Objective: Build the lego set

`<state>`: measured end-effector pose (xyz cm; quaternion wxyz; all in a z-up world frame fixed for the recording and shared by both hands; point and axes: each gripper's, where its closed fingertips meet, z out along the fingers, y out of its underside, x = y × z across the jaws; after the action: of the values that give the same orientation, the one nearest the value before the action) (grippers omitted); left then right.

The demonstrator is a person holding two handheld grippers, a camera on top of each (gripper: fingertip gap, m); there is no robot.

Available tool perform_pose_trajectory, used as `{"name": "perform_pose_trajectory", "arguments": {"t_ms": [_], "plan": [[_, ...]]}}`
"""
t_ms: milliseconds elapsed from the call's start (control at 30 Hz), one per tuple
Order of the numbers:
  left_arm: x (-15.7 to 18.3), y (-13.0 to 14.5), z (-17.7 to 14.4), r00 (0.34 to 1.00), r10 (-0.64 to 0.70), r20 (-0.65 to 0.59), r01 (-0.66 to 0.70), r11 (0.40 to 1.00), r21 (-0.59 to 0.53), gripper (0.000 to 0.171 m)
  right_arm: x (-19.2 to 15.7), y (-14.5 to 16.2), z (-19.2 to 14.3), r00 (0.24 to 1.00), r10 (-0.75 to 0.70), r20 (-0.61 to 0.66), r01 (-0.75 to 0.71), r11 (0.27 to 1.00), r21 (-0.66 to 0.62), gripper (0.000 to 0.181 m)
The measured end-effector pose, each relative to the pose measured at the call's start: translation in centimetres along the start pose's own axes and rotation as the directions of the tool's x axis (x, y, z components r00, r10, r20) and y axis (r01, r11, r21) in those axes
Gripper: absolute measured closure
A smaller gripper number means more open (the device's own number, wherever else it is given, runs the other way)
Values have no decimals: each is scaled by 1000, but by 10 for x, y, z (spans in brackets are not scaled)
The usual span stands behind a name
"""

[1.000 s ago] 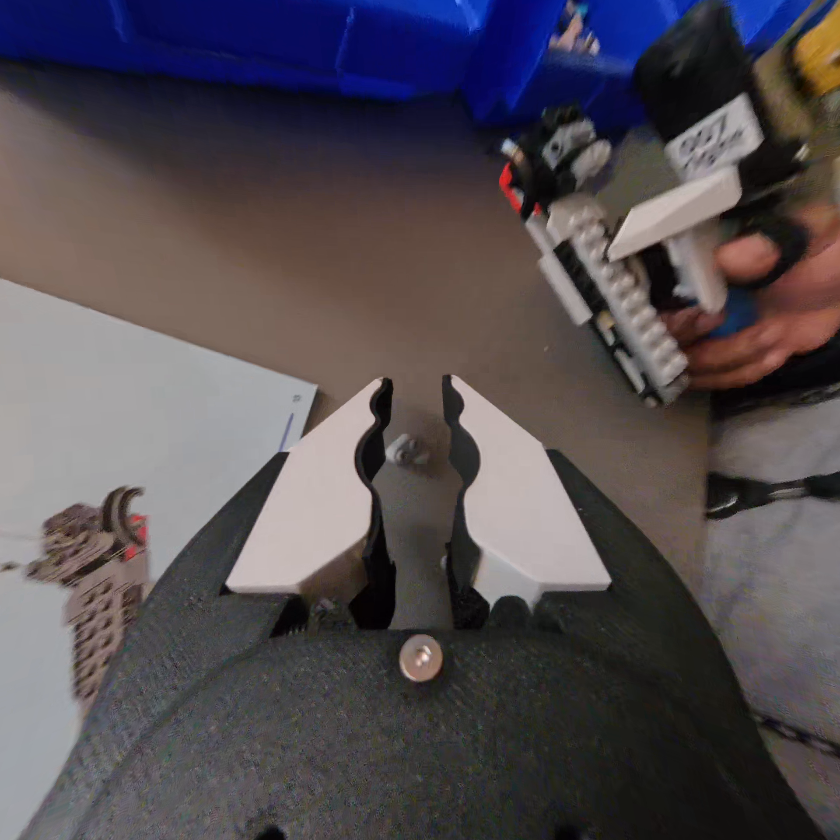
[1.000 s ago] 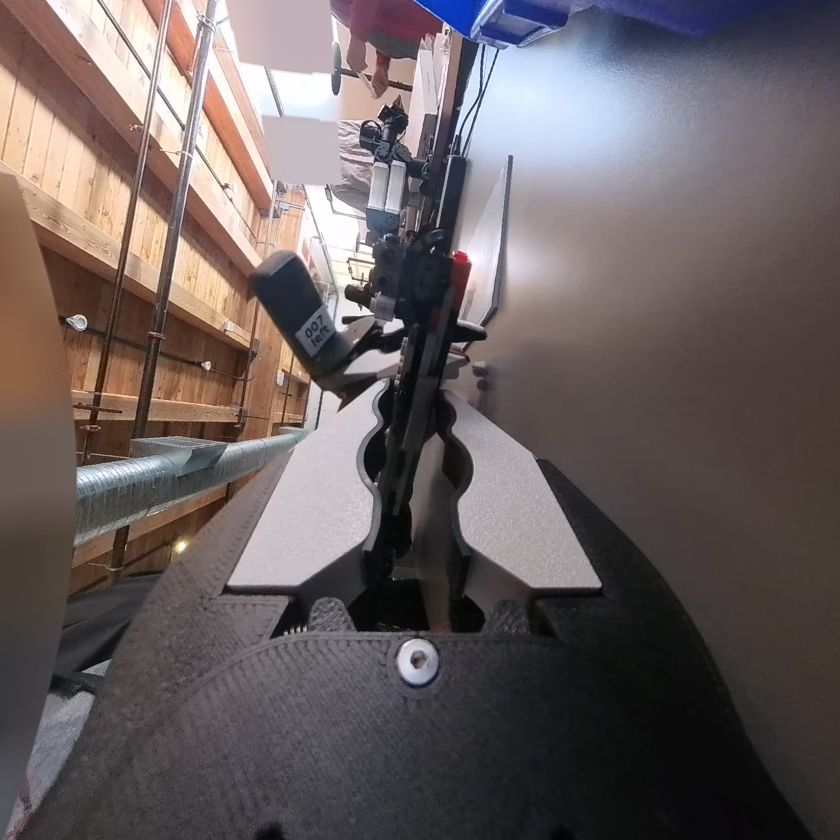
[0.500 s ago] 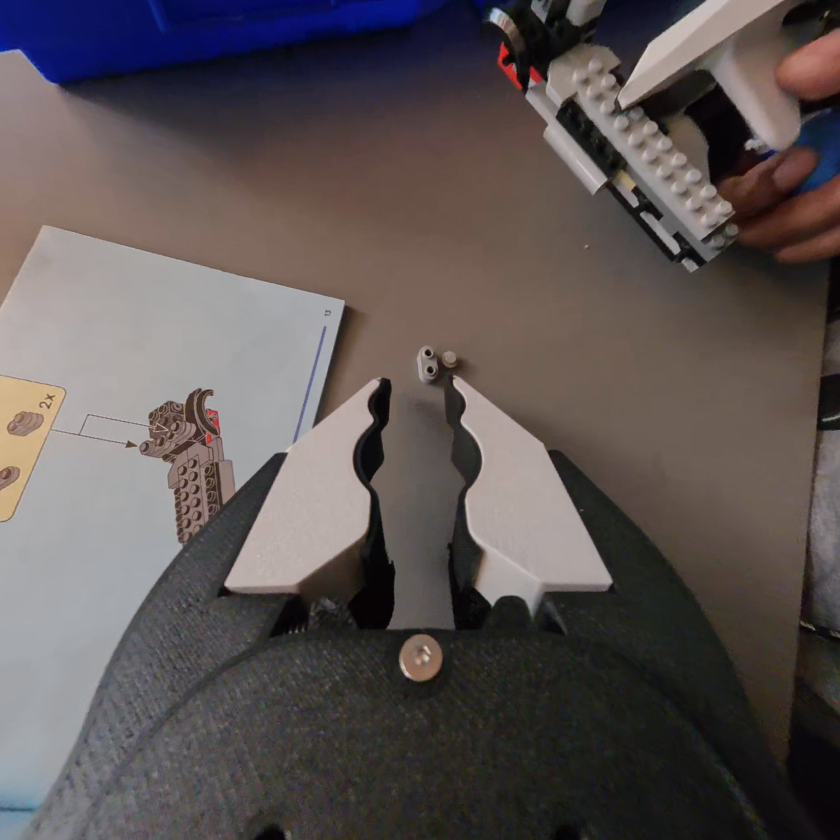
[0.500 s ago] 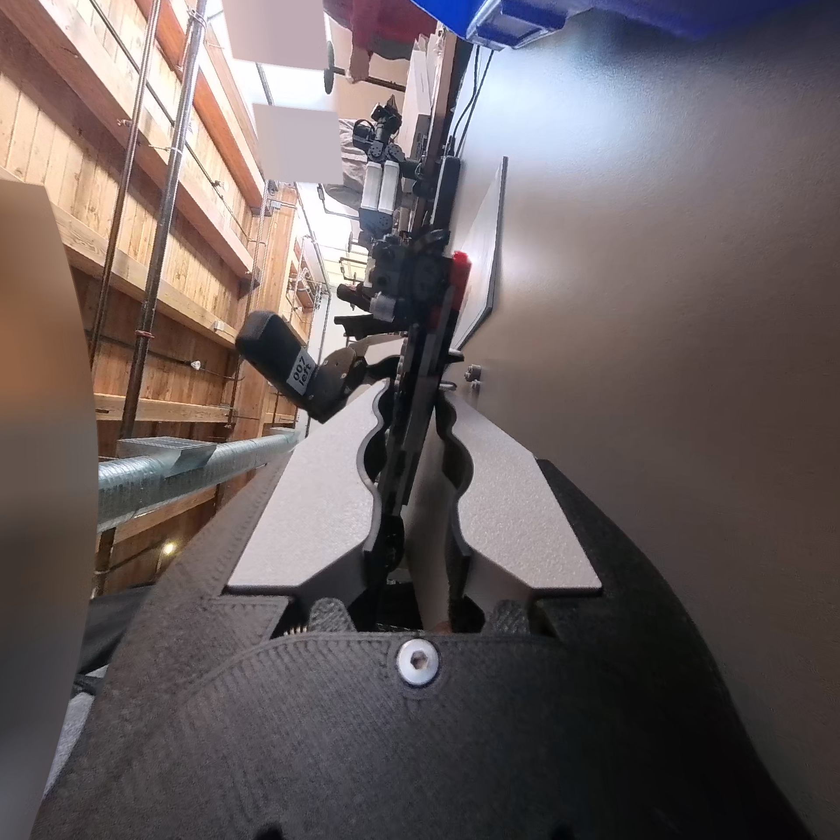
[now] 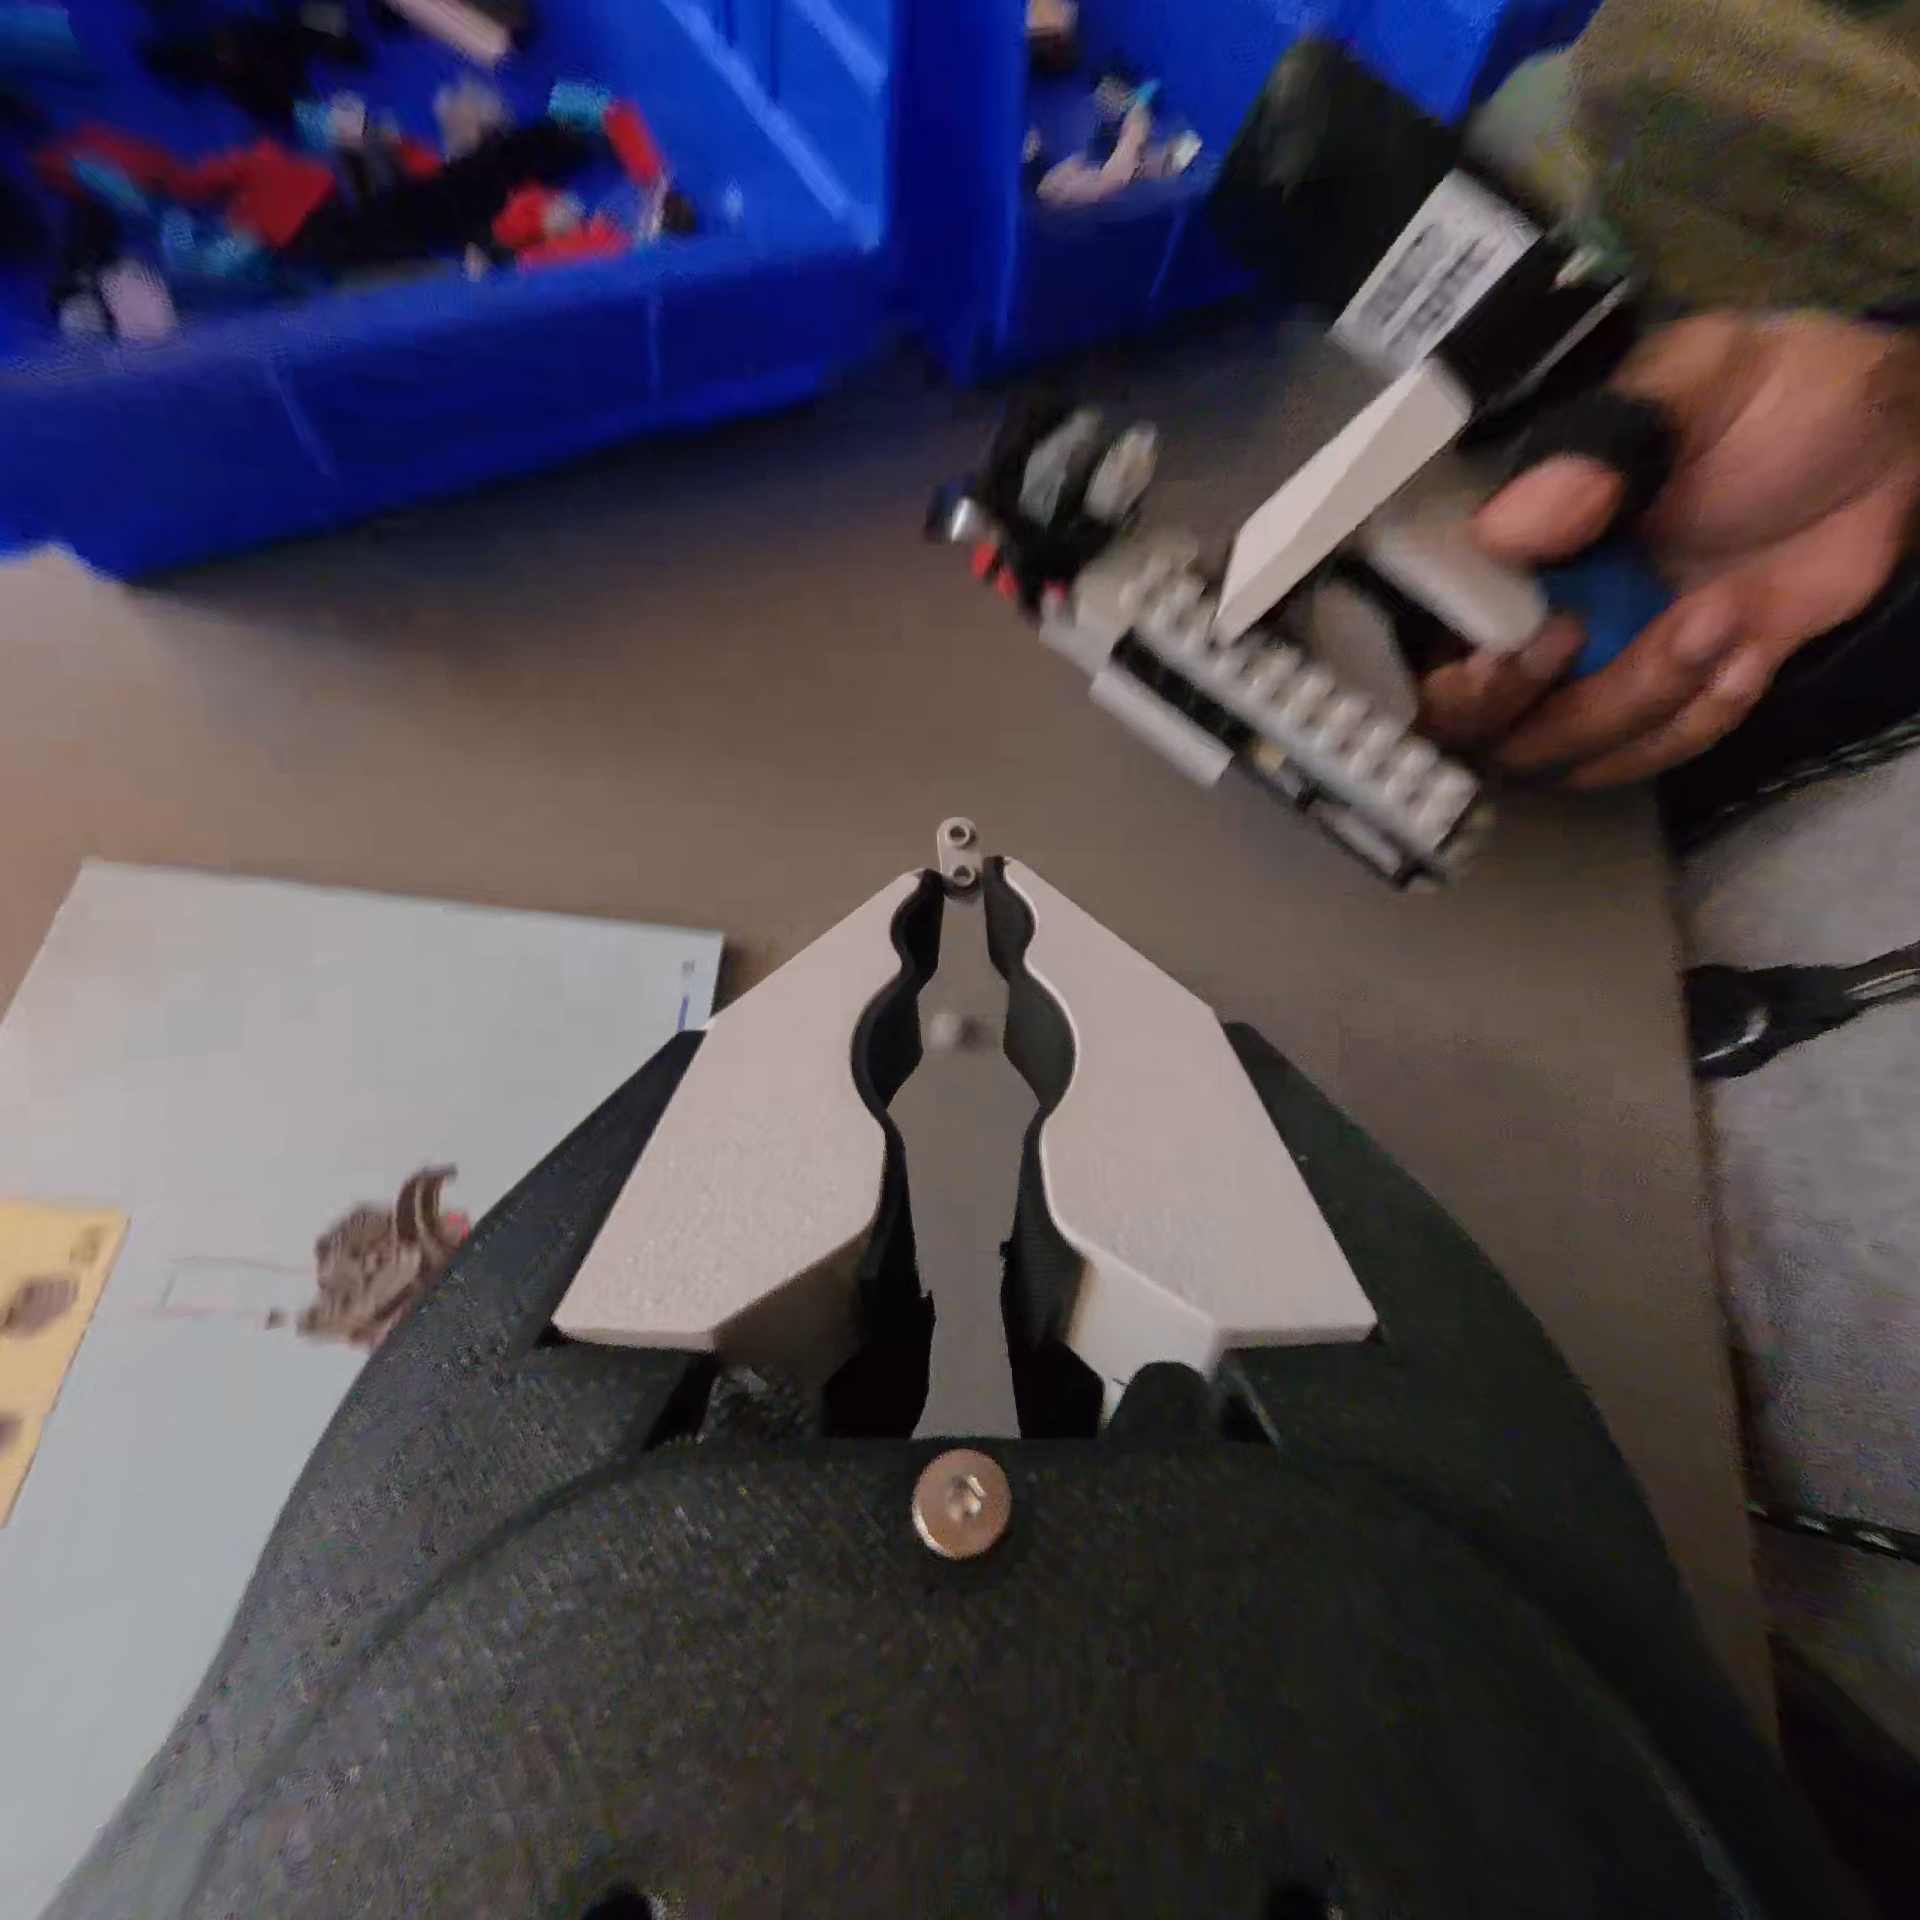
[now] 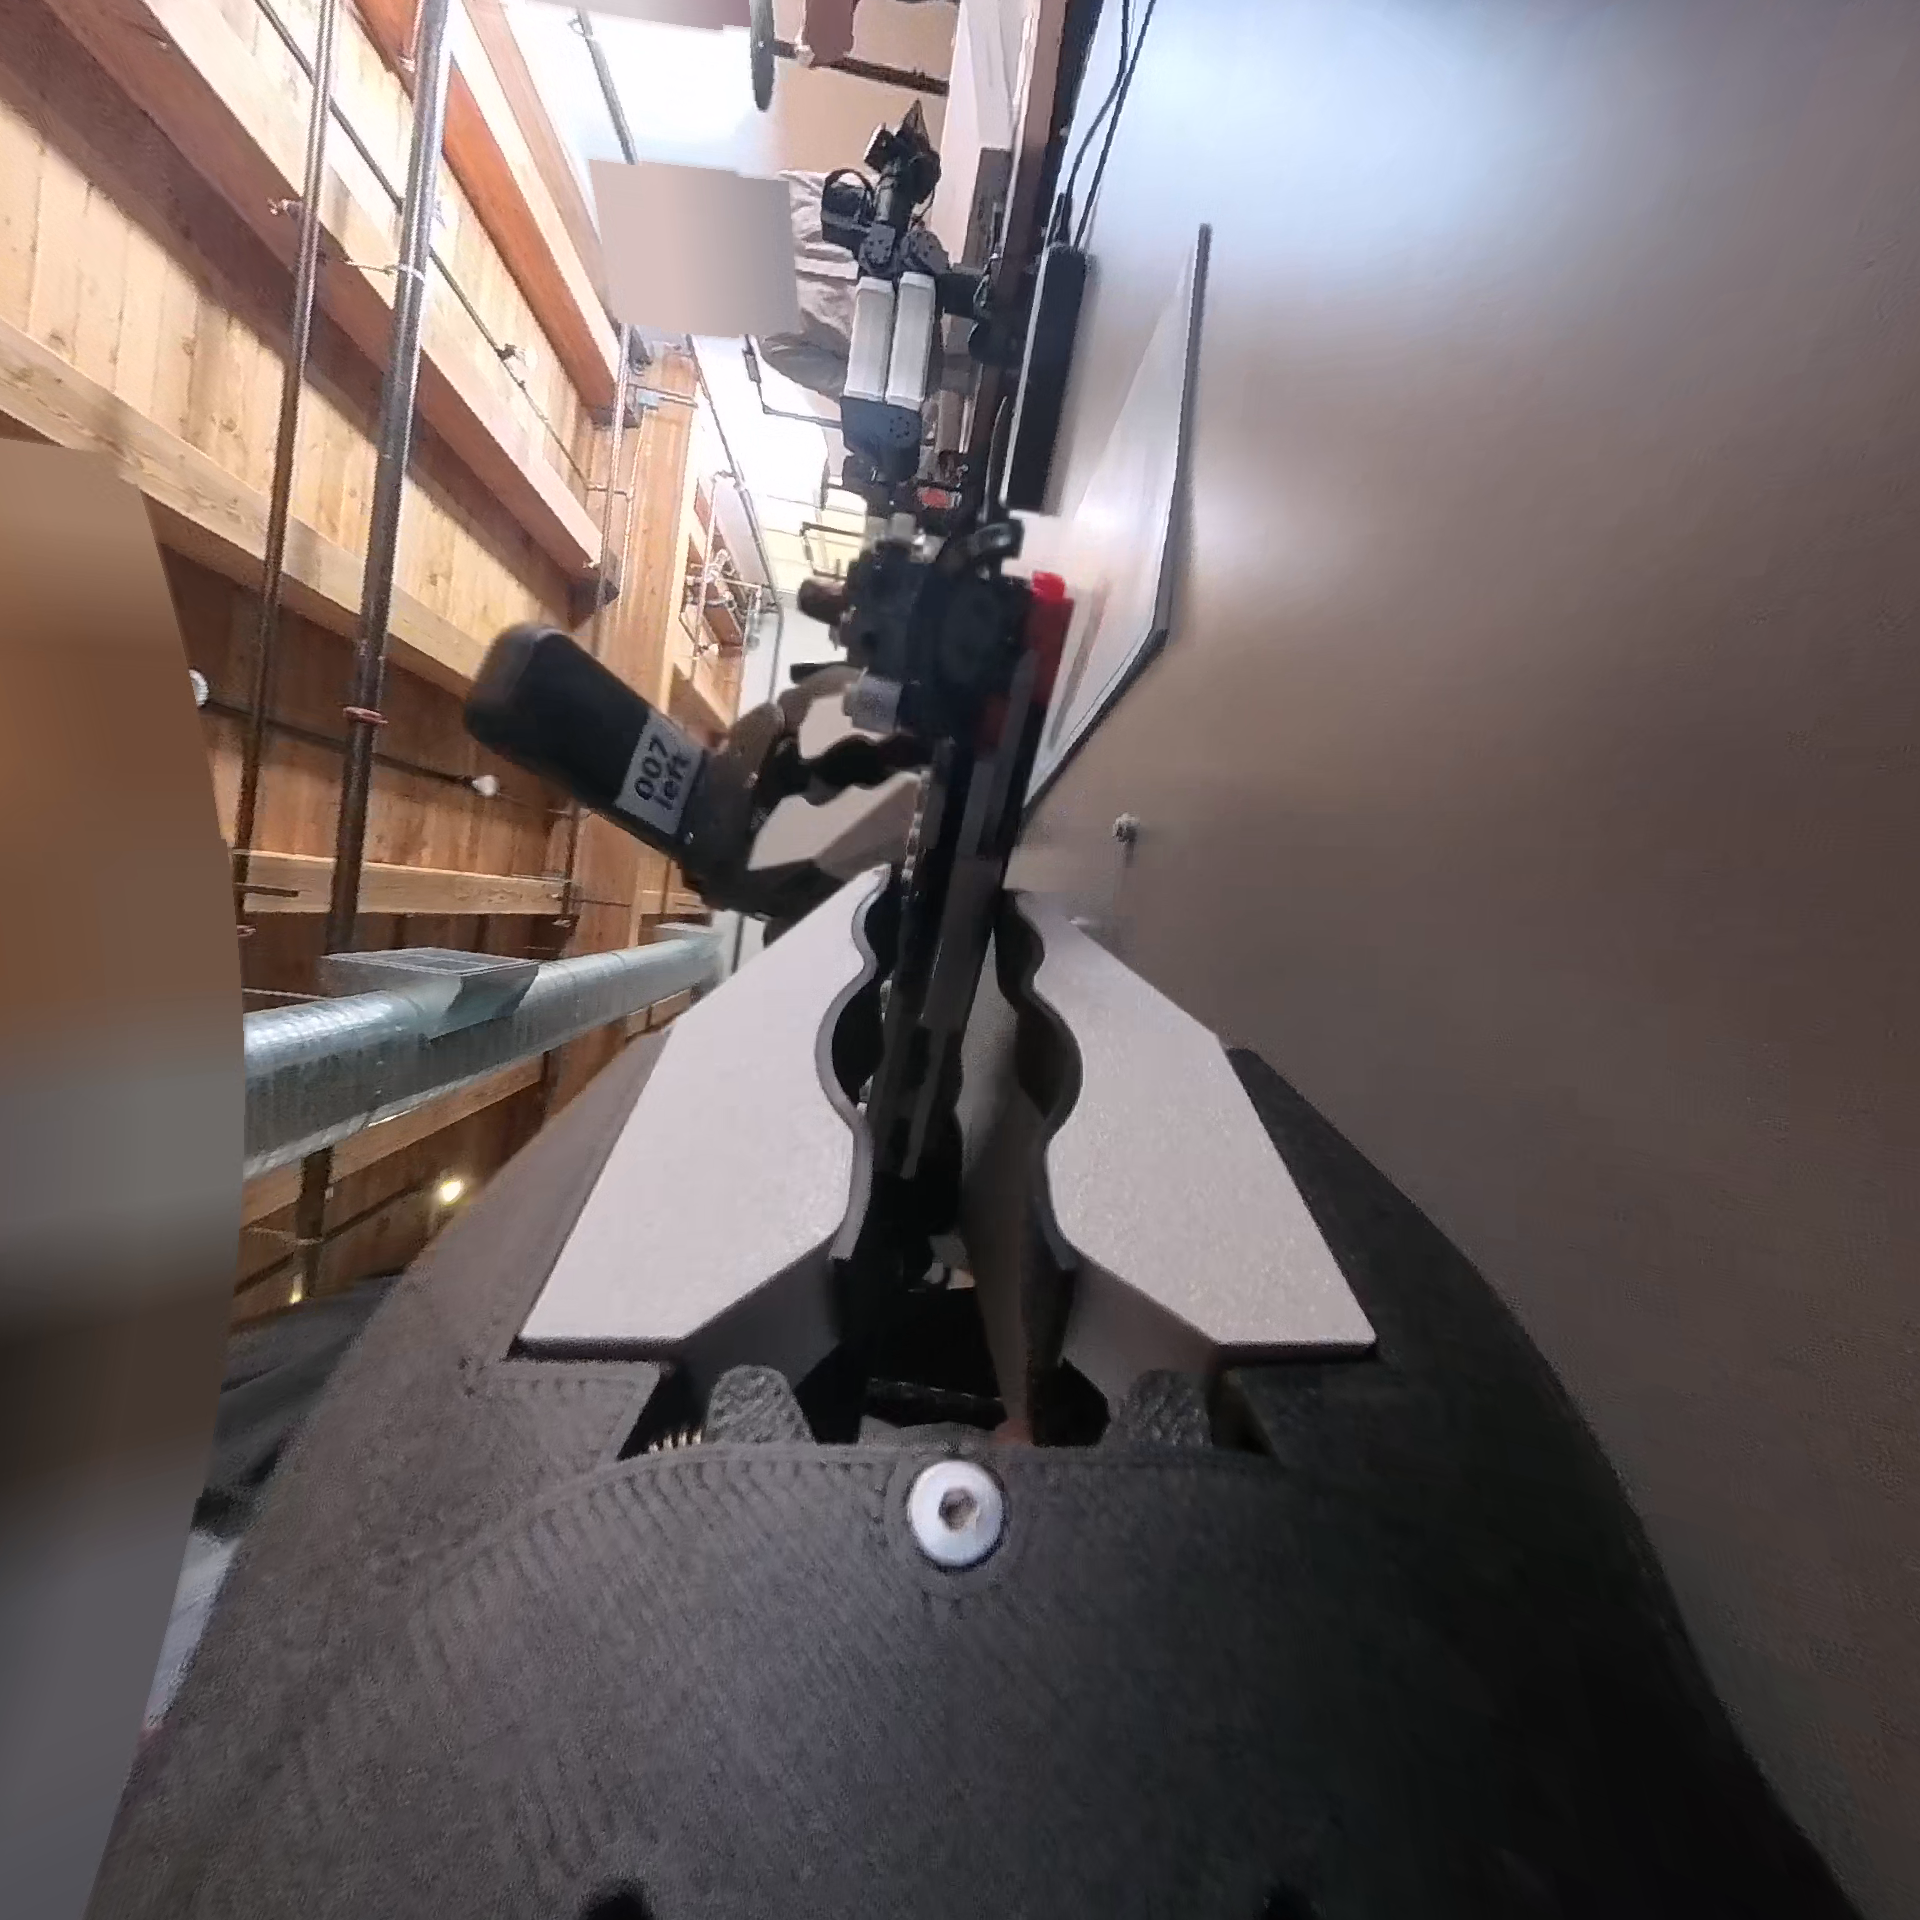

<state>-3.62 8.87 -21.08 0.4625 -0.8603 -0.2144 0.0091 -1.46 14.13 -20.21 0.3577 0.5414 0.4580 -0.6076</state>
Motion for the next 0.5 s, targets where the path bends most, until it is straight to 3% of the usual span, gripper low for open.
{"name": "perform_pose_trajectory", "arguments": {"t_ms": [200, 300, 500], "plan": [[28, -47, -1, 973, 176, -147, -168, 984, 65, 163, -6, 18, 9, 993, 98, 60, -95, 994, -46, 163], [31, -45, 7, 950, 251, -184, -255, 967, 0, 164, -8, 23, 10, 987, 138, 77, -135, 990, -49, 163], [33, -37, 18, 926, 275, -259, -306, 948, -84, 163, -10, 28, 12, 979, 176, 98, -173, 984, -45, 163]]}}
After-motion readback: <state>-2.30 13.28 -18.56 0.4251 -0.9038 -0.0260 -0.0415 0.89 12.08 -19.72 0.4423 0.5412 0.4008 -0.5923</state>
